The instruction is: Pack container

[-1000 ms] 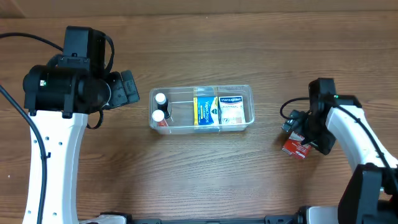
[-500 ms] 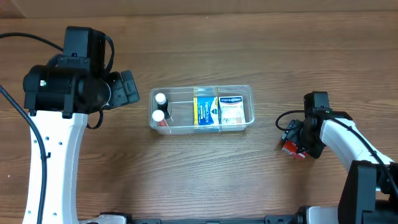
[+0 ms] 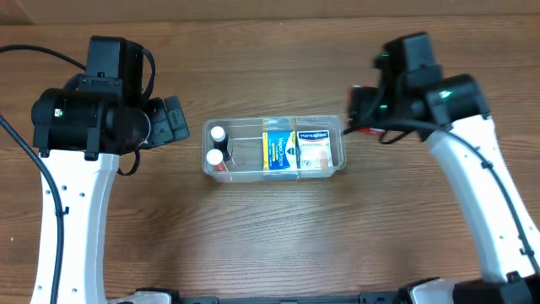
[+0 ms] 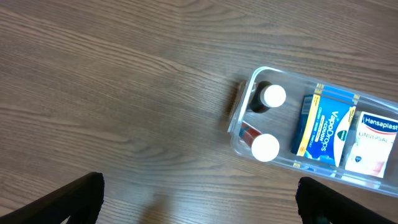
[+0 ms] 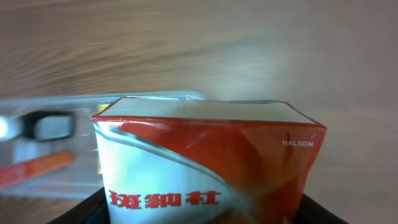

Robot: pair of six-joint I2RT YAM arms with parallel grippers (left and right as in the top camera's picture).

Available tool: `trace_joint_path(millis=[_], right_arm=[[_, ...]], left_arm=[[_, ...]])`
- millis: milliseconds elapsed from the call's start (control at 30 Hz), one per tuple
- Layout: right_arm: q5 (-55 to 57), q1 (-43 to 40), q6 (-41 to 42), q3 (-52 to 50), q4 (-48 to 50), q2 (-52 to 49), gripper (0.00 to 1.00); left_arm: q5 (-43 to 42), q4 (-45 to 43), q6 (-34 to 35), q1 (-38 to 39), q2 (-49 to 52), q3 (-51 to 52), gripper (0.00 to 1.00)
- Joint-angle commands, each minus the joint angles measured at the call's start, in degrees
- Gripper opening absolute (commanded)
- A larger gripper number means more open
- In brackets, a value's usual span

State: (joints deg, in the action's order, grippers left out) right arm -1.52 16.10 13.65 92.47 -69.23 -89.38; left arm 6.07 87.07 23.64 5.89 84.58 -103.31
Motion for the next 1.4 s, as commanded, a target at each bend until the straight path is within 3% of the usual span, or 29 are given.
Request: trace_joint_path(millis=[0,333,600,633,667,700,900,967,1067,1167,1367], right_arm=[[-0.5,8.0,-2.99,1.29,1.97,-0.81,0.67],[-0.48,11.15,-1.86,1.25,-0.13,-18.6,0.68],[0.96,11.15,3.13,-0.94,2.05,-22.67,0.73],[0.96,11.15,3.13,-0.98,2.29,-22.67,0.74],[0.98,11.15,3.13,-0.98,2.36,-22.67,0.93],[1.01,11.15,3.13,-0.9,2.32,-22.53,1.0],[7.04,9.88,5.31,6.14,2.05,-11.65,1.0],[6.75,6.25,5.97,6.29,3.08,-6.84,1.0],[1.79,-2.23,5.88,6.29,1.9,-4.68,1.0],[-0.26,-9.49,4.94,6.27,-2.6,-4.44,1.0],[0.94,-11.28,2.4,5.73,-6.99,4.37,1.0]], left_arm=[[0.33,0.09,-0.52,-0.2,0.44,-0.02,1.0],[0.33,0.11,-0.52,-0.22,0.44,-0.04,1.0],[0.33,0.11,-0.52,-0.22,0.44,-0.04,1.0],[0.33,0.11,-0.52,-0.22,0.44,-0.02,1.0],[0.33,0.11,-0.52,-0.22,0.44,-0.02,1.0],[0.33,0.11,-0.52,-0.22,0.44,-0.02,1.0],[0.55,-0.57,-2.03,-0.22,0.44,-0.02,1.0],[-0.26,-4.42,-5.18,-0.22,0.46,0.0,1.0],[-8.24,-9.22,-11.3,-0.26,1.05,0.02,1.0],[-7.61,-8.61,-11.26,-0.26,2.86,0.02,1.0],[-5.95,-2.23,-11.17,-0.2,1.73,0.04,1.0]])
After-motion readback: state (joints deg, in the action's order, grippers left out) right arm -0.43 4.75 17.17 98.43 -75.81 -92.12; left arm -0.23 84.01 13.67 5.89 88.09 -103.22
